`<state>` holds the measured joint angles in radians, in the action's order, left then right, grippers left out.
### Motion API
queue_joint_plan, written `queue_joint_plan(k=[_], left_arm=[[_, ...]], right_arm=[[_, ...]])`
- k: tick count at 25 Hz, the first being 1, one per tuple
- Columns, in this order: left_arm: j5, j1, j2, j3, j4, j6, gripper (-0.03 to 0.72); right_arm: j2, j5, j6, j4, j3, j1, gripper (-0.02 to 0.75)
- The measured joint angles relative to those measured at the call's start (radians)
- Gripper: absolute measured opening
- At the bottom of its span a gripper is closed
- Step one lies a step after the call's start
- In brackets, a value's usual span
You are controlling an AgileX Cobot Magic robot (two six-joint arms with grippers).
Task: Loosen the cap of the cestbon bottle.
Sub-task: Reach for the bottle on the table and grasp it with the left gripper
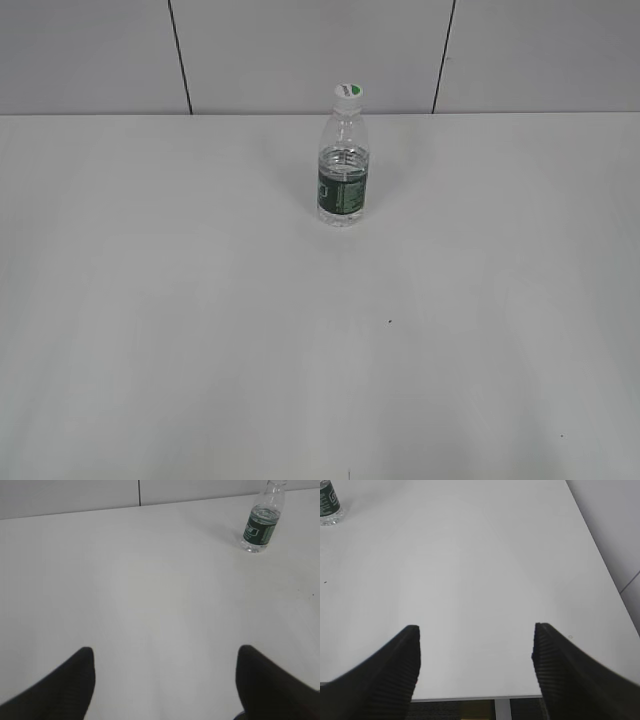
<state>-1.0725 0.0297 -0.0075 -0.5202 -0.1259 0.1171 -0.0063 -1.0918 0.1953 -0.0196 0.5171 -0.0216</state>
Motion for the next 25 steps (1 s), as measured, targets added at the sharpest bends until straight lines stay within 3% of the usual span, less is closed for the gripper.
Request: queue_joint_plan(k=[17,25], left_arm=[[0.011,0.0,0.0,-0.005,0.0,0.0,0.521],[0.288,0.0,0.111,-0.074,-0.006,0.001,0.519]], right_arm=[[0.0,0.0,0.0,0.0,0.0,0.0,0.536],[0.0,0.0,0.0,0.0,0.0,0.0,0.536]])
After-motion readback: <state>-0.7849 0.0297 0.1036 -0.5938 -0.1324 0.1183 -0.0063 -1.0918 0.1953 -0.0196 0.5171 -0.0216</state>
